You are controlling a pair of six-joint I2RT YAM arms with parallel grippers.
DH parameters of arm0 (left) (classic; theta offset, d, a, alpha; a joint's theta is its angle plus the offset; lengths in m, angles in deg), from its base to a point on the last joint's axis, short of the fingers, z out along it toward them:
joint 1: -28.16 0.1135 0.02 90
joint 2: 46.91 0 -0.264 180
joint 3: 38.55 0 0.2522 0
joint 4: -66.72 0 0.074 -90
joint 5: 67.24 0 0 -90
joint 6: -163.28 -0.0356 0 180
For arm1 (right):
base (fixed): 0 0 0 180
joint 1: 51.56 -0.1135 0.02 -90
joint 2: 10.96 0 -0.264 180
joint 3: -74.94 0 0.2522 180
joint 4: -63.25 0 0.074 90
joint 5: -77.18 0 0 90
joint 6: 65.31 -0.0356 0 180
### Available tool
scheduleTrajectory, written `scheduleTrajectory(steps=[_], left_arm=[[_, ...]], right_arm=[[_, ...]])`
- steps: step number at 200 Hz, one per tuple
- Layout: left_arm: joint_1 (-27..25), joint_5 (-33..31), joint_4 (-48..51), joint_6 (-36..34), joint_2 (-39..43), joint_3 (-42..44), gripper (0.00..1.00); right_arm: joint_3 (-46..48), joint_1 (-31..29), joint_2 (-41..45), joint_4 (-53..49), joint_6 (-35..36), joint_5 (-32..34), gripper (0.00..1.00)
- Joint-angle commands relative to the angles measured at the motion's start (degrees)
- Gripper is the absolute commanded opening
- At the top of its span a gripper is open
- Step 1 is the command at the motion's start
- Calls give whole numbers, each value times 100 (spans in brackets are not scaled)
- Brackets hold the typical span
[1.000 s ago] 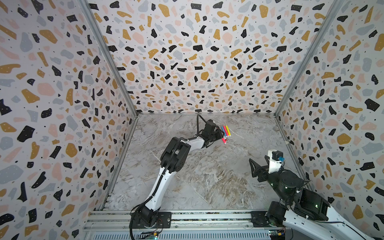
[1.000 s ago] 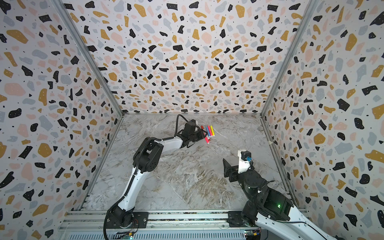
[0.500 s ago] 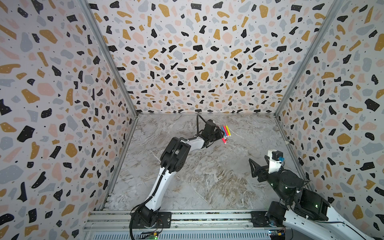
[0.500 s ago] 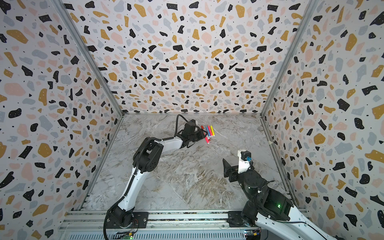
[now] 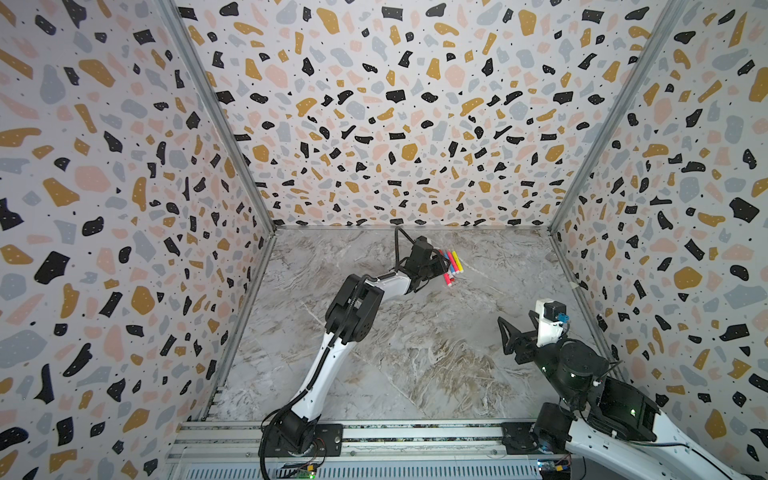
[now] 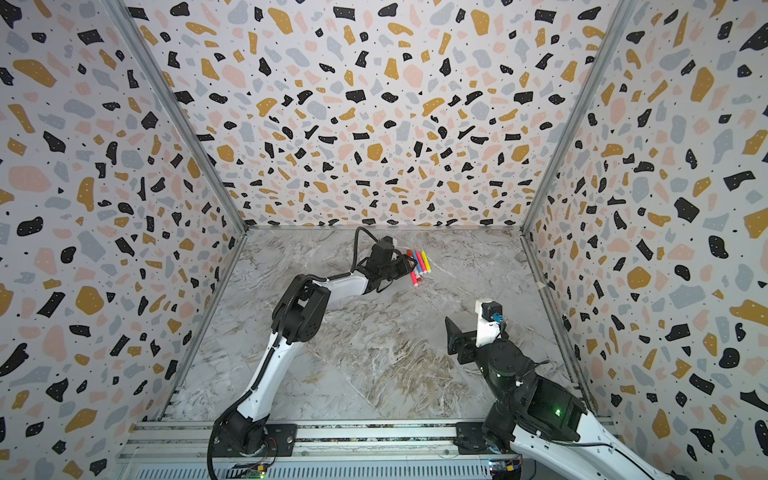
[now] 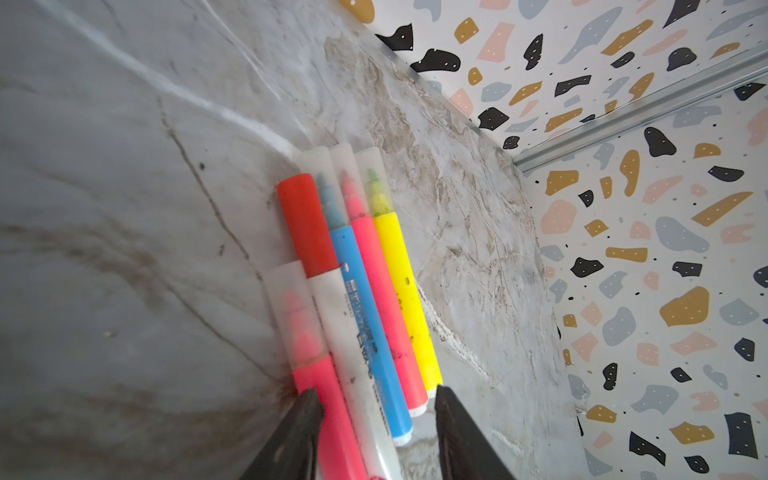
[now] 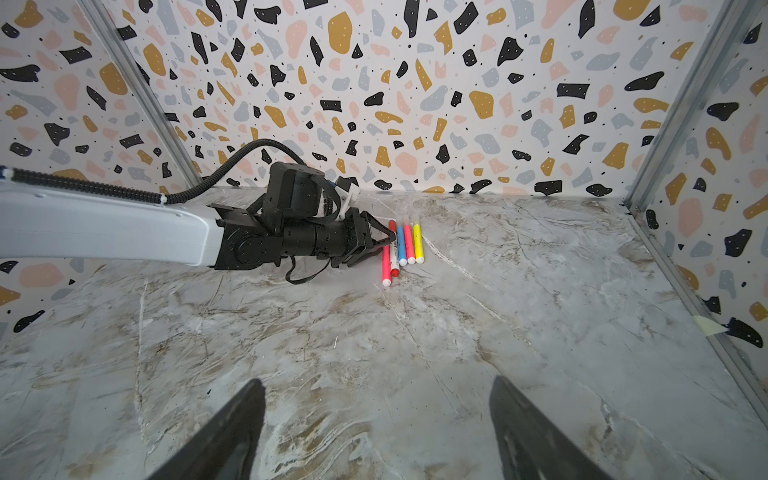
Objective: Insert the pens into the pen caps
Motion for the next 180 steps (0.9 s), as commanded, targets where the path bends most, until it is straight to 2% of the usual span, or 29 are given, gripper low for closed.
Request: scheduleTrajectory(steps=[1,41,77,116,138,167,180], left_arm=[[35,41,103,8,-110,-242,46],[44,33,42,1,167,-18,46],[44,-165,42,-322,895,497,47],[77,-529,-578,-832,2308,1893,48],[97,-863,-577,-1306,3276,2719,48],[103,-1774,-307,-2154,4687,3796,48],[101,-2289,-135,-2500,5349,4294,48]], right_arm=[[38,13,-13,95,25,-19,85],[39,14,-25,100,23,-30,85],[47,14,-62,82,16,39,86],[49,35,-128,35,-64,253,87],[56,51,-109,2,-135,504,87],[-13,84,-244,-90,-122,1000,90],[-10,92,-404,-6,43,1226,94]])
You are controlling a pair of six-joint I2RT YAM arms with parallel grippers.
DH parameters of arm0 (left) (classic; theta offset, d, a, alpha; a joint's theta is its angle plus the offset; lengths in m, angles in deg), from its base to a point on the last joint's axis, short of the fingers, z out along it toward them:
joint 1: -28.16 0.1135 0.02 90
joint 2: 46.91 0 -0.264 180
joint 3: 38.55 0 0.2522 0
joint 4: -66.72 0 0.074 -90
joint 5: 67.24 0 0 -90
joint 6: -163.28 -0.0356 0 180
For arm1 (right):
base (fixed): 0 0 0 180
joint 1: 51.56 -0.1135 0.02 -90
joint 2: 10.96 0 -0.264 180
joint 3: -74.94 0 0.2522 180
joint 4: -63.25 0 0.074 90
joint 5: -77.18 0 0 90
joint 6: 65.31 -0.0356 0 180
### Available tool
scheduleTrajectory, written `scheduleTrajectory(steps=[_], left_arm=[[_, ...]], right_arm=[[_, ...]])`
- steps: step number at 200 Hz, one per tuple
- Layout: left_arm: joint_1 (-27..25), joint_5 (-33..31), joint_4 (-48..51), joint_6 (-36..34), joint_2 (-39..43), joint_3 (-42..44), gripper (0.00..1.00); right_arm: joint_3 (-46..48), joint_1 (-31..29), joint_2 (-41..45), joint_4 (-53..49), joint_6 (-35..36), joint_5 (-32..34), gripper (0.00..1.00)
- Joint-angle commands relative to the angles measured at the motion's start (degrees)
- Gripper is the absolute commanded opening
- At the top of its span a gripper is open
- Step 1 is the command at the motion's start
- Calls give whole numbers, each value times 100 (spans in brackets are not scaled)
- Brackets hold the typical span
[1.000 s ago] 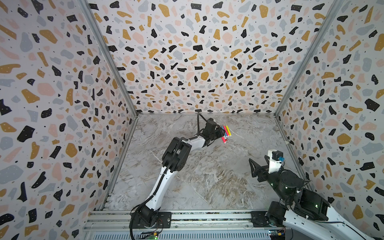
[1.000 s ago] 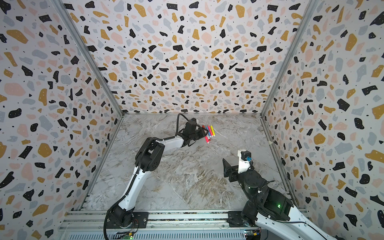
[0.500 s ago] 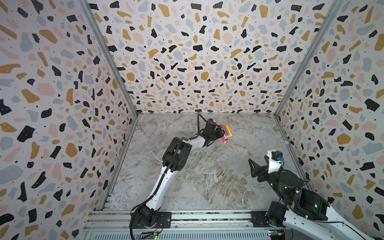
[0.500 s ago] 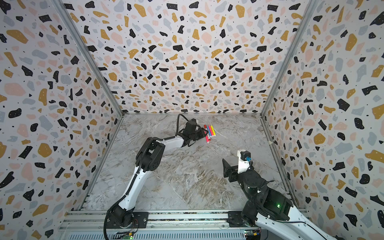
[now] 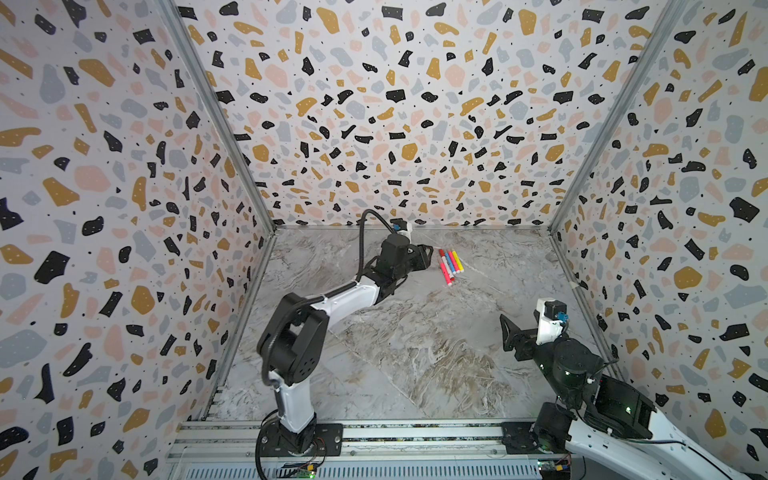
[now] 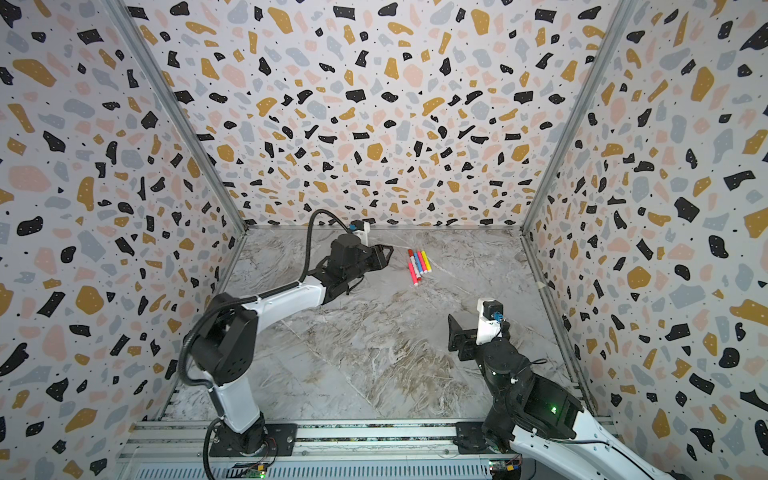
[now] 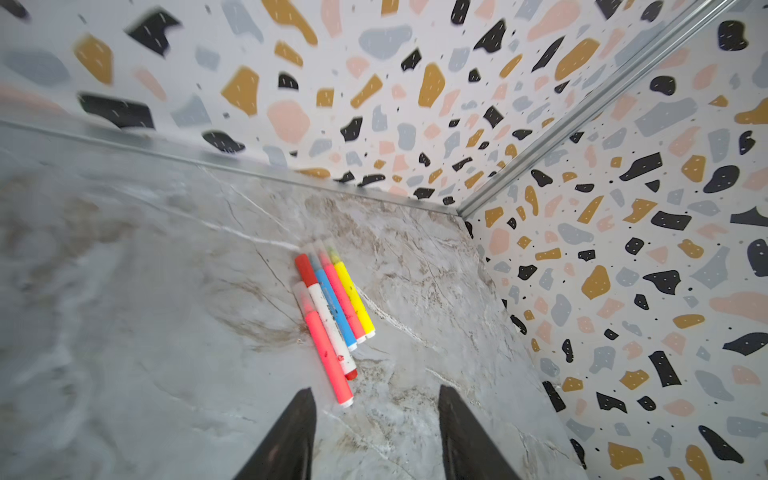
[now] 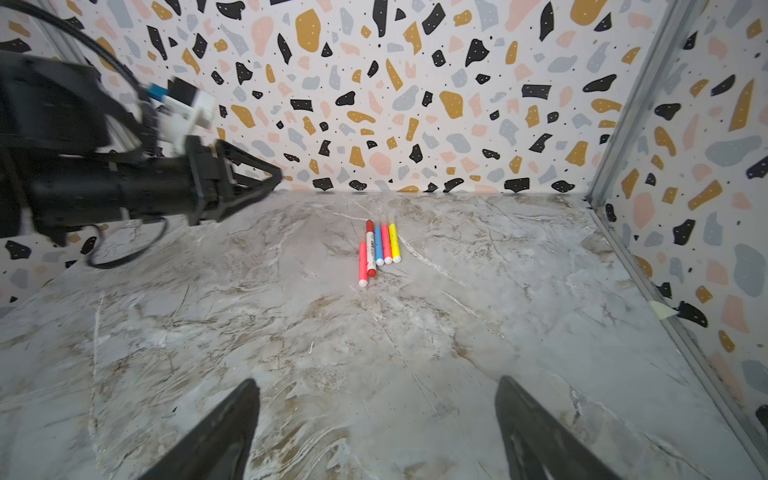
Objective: Insert the pens into the pen caps
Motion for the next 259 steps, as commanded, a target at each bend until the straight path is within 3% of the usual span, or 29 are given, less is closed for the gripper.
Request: scheduleTrajectory(steps=[1,63,83,105,140,146,160,235,259], left_arm=[[33,-1114,141,-973,976,721,49],[36,-3832,482,-1940,4099,3166,51],[33,-4503,637,-2048,4682,3653,52],[36,-5220,772,-2011,4931,4056,59],[33,-5754,941,-1848,4963,4427,72],[36,-5808,924,-1861,4968,4478,85],[35,-5902,829,-1876,4989,4584,98],[33,-6454,-179,-2403,5507,5516,100],[36,-6497,-460,-2541,5740,5802,100]], right_arm=[[-64,35,-267,3,112,649,94],[385,82,-1502,1373,637,1054,97],[420,103,-1821,1593,546,1202,96],[816,97,-1779,2370,1071,1288,94],[1333,171,-1450,2841,1343,1526,97],[1404,192,-1416,2864,1301,1620,99],[1605,229,-1354,3051,1222,1894,99],[2364,309,-1322,3994,1847,2328,100],[2609,351,-1286,4026,1640,2802,98]])
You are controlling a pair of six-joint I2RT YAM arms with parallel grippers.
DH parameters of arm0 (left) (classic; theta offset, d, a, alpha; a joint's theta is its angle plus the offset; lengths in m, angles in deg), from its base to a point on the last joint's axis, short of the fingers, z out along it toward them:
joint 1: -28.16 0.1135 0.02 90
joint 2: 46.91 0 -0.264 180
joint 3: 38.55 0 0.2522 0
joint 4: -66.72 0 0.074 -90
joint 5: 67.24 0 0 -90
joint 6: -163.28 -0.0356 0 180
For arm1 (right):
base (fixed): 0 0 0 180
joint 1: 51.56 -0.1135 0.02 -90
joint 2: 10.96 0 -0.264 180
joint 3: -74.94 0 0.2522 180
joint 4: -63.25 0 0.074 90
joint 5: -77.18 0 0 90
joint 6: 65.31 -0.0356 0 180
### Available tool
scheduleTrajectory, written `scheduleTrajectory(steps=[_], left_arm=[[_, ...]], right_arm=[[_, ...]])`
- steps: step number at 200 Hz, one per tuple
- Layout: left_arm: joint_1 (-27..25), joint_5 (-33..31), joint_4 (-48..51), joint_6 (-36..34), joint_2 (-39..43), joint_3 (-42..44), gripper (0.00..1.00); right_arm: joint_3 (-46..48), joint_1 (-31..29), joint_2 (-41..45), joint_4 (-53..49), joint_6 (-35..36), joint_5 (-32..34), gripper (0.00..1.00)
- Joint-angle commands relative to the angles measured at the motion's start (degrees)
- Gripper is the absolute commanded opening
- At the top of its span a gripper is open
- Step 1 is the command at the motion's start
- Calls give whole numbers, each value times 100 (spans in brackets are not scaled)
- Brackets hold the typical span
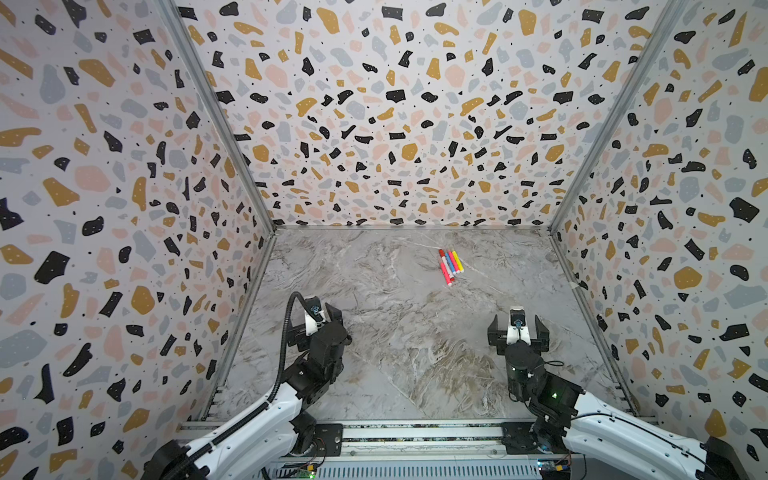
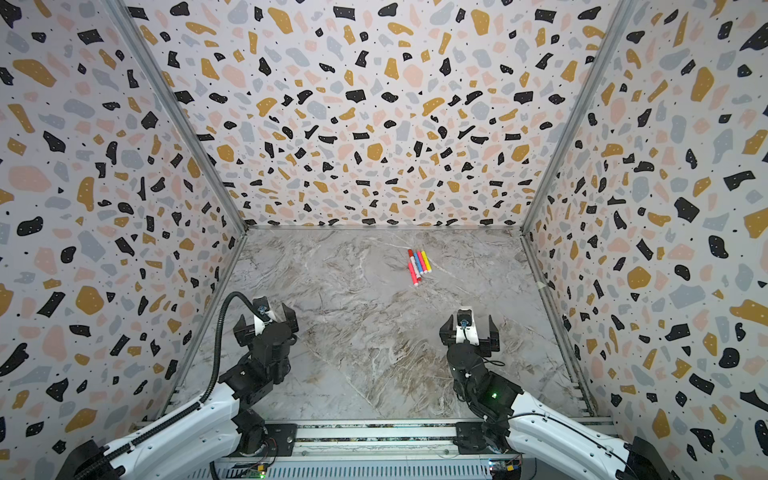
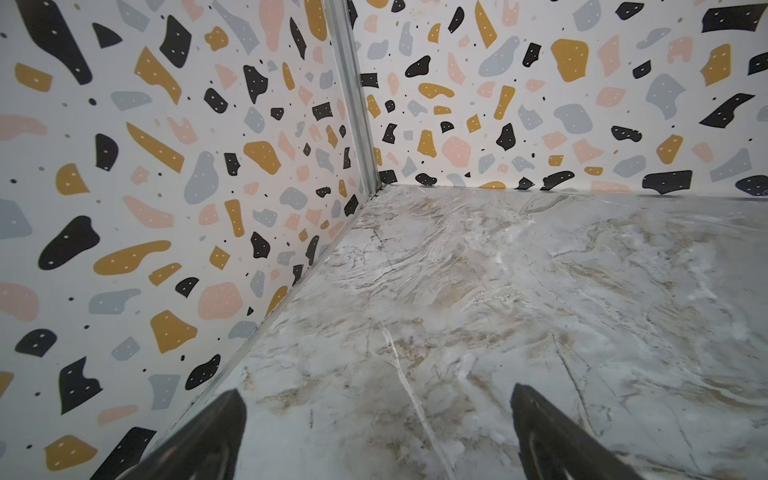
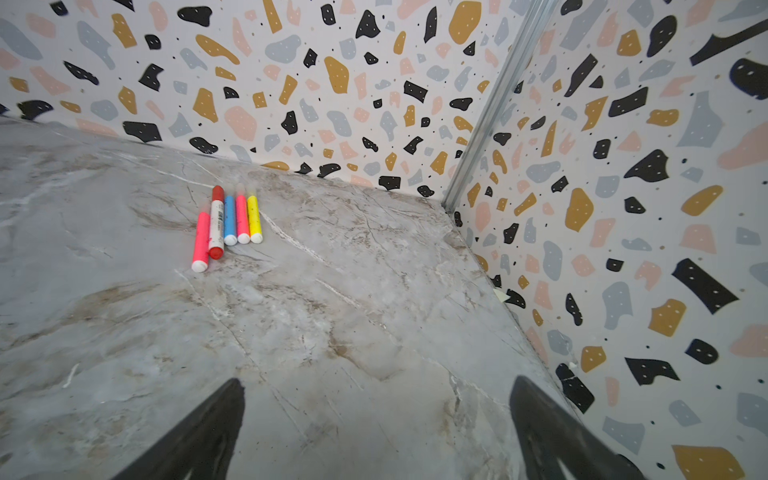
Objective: Insert the pens into the pen caps
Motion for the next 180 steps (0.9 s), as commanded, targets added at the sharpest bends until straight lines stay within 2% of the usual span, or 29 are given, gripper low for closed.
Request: scheduleTrajectory(steps=[1,47,52,63,74,82,116,138,147,155,180], left_arm=[[25,-299,-672,-267,218,211,100],[23,-569,-1361,-298,-1,747,100],[20,-569,-1471,-271,-58,836,100],[25,-592,-1825,-318,-155,1022,100],[19,-508,-1443,-189,-124,903,100],[25,-540,-1613,-253,-122,959,100],[25,-626,-1684,-238,-12,1026,99],[25,-764,-1912,-293,112,1148,100],[23,-809,-2056,-347,182,1221,100],[29,-807,-2178,-413,233,1285,100],[118,-746,-2345,-474,227,1336,100]], right_arm=[[179,59,51,322,-1,606,98],[1122,319,442,1325,-23,223,91],[1234,367,486,1599,179,152,91],[1178,421,625,1301,73,-29,90],[1243,511,743,1373,152,-108,90],[1256,599,838,1381,172,-205,91],[1563,1395,1127,2138,422,-1117,90],[1571,2045,1178,2091,212,-1777,90],[1555,2223,1165,2035,146,-2039,94],[1546,2335,1101,2070,97,-2109,97],[1571,2600,772,2480,-9,-2155,99]])
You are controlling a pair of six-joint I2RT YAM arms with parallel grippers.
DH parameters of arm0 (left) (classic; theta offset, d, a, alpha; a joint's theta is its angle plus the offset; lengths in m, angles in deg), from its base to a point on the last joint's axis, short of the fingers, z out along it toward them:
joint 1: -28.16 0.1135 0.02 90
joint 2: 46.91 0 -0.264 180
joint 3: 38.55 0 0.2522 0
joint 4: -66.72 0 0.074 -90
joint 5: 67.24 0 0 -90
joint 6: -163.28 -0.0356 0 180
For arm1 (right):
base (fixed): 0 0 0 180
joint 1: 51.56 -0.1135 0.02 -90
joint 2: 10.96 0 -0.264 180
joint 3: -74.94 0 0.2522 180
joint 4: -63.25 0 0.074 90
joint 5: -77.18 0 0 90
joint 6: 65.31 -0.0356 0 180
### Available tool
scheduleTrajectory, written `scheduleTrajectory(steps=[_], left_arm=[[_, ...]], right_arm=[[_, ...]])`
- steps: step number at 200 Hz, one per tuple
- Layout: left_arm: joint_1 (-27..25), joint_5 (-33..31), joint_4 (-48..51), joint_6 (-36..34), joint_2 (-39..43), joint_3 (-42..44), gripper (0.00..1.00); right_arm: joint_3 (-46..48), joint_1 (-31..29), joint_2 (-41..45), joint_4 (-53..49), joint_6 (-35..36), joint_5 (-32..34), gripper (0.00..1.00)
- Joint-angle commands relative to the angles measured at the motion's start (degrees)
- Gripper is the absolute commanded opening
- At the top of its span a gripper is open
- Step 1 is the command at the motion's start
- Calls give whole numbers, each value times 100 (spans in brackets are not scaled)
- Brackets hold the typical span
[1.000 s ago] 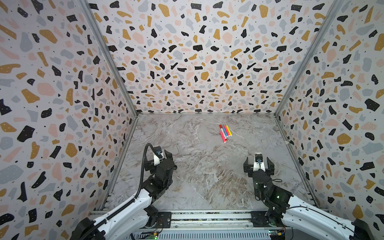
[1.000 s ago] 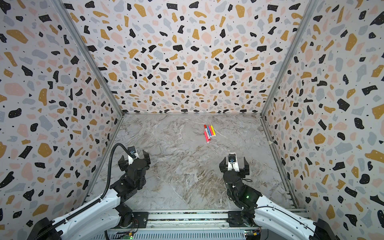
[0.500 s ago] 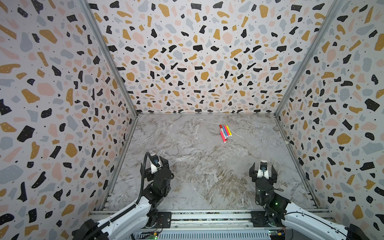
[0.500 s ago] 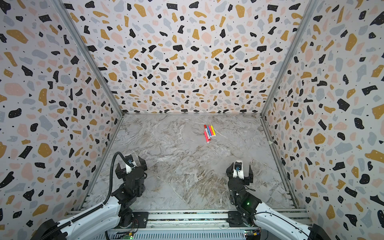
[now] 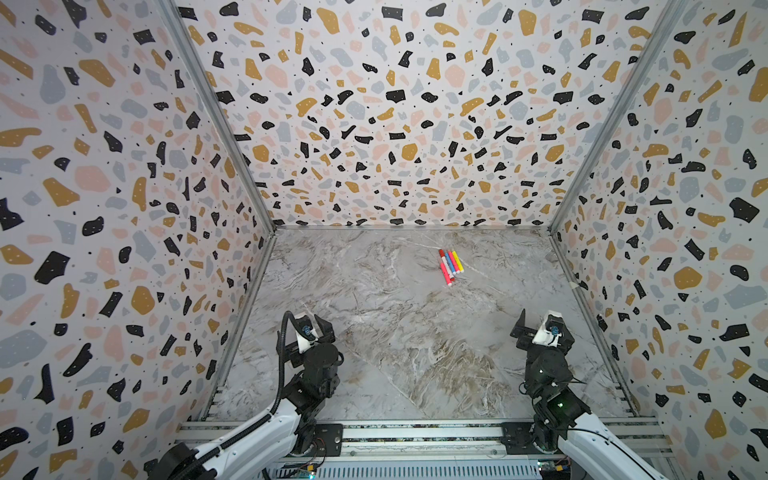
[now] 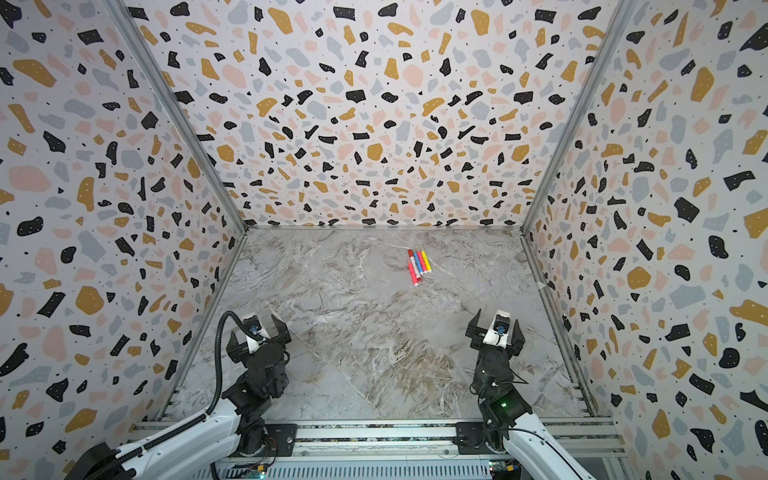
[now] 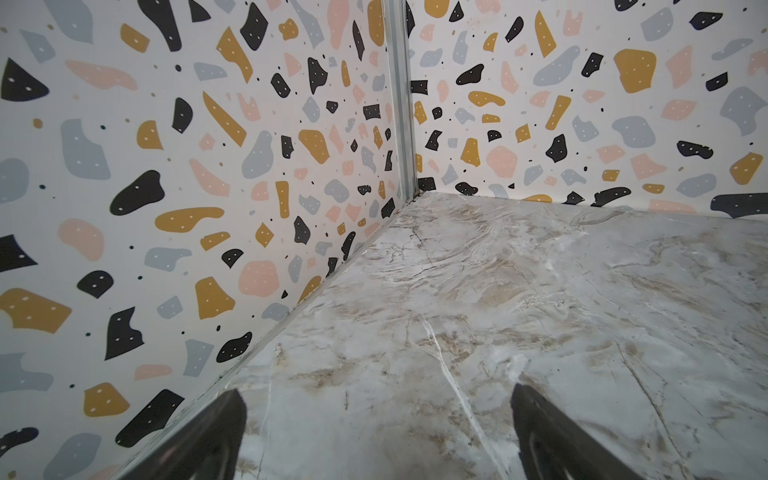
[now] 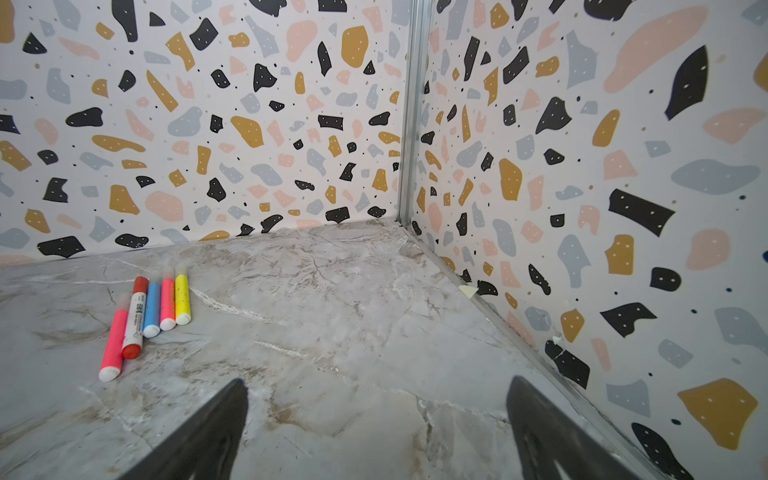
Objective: Insert the pens into the pen caps
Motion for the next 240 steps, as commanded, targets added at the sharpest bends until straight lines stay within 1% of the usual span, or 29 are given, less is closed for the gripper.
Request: scheduleTrajectory(steps=[1,22,46,63,93,108,121,139,166,183,190,194,200,205,213,232,240], left_arm=[[105,-134,-571,-136,17,70,100],[201,-55,-923,-275,-189,105,100],[427,68,-1195,-258,-417,87,100],[607,186,-1579,-280,-497,185,100],[886,349,-2541,-346,-674,451,100],[980,415,-2915,-363,-831,527,100],[1021,429,-3082,-368,-956,529,100],[1085,489,-3590,-426,-1202,606,100],[1247,669,-4486,-465,-1840,695,100],[1383,636,-5436,-478,-2591,789,100],[1390,631,-5803,-511,-2885,808,100],[1395,654,-6011,-596,-3025,804,100],[1394,791,-6181,-702,-3163,792,100],[1392,903,-6219,-763,-3202,778,100],[1389,1018,-6057,-777,-3122,743,100],[1393,1456,-4929,-715,-2742,450,99],[1389,1776,-4845,-874,-2870,361,99]], right_arm=[[359,191,-254,526,-155,-416,99],[476,384,-679,1265,-123,-525,99],[499,672,-1214,1891,-201,-710,99],[564,818,-1530,2377,-183,-812,99],[981,929,-2182,4079,-13,-787,99],[997,959,-2576,4522,108,-836,99],[979,953,-2935,5047,239,-948,99],[1028,990,-3494,5774,321,-941,99],[1014,1190,-4402,6758,358,-1312,99],[1006,1342,-5385,7706,298,-1477,99],[831,1357,-5682,7730,262,-1438,99],[748,1353,-5726,7719,375,-1572,99],[734,1348,-5758,7674,558,-1997,99],[705,1318,-5789,7658,665,-2107,99],[684,1225,-5860,7719,746,-2045,99],[660,1199,-5895,7721,839,-2147,99],[661,1196,-5905,7721,844,-2148,99]])
